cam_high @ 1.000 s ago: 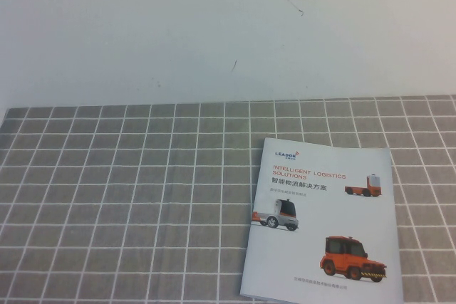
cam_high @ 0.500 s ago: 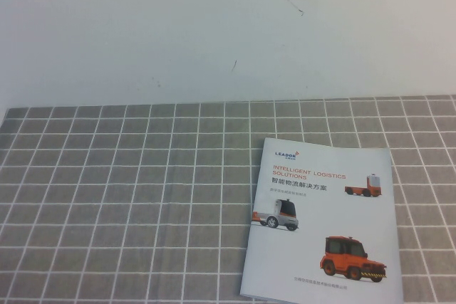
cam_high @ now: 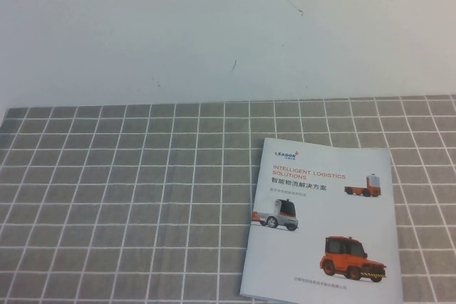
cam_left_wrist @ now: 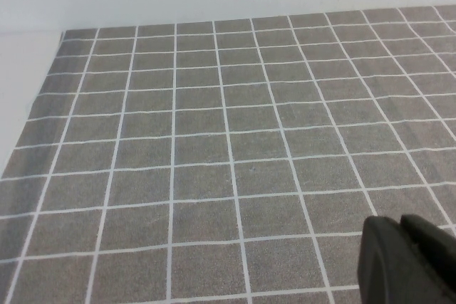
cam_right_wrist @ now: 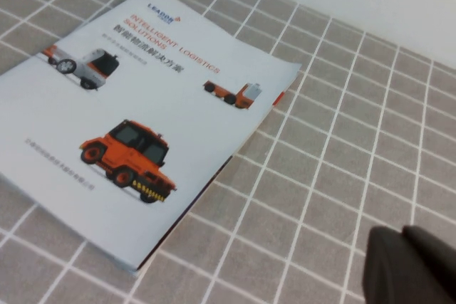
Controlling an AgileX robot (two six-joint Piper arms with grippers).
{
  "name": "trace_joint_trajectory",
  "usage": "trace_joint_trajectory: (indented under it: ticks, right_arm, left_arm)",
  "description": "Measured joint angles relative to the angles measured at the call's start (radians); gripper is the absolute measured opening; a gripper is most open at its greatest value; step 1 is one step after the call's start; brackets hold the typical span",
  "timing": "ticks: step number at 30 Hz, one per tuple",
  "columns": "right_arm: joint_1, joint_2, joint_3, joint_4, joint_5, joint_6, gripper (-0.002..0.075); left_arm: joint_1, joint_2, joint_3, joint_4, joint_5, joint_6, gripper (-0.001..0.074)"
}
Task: Close book
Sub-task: 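Close the open booklet and leave it lying on the table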
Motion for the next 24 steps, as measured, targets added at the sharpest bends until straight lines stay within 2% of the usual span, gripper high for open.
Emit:
trace_joint_trajectory:
  ticks: [7, 12, 24]
  right_arm:
    - [0.0, -0.072, 0.182, -0.025, -0.287, 0.006, -0.0002]
    - [-0.015, -0.129, 0.355, -0.139, -0.475, 0.06, -0.0002]
    - [-0.058, -0.2, 0.371, -0.183, -0.34, 0.341, -0.0002]
  left_arm:
    - [0.0, 0.0, 0.0, 0.0, 0.0, 0.0, -0.0004]
    - [0.0, 0.0, 0.0, 0.0, 0.0, -0.002, -0.0004]
    - [0.0, 0.0, 0.0, -0.002, 0.0, -0.002, -0.0004]
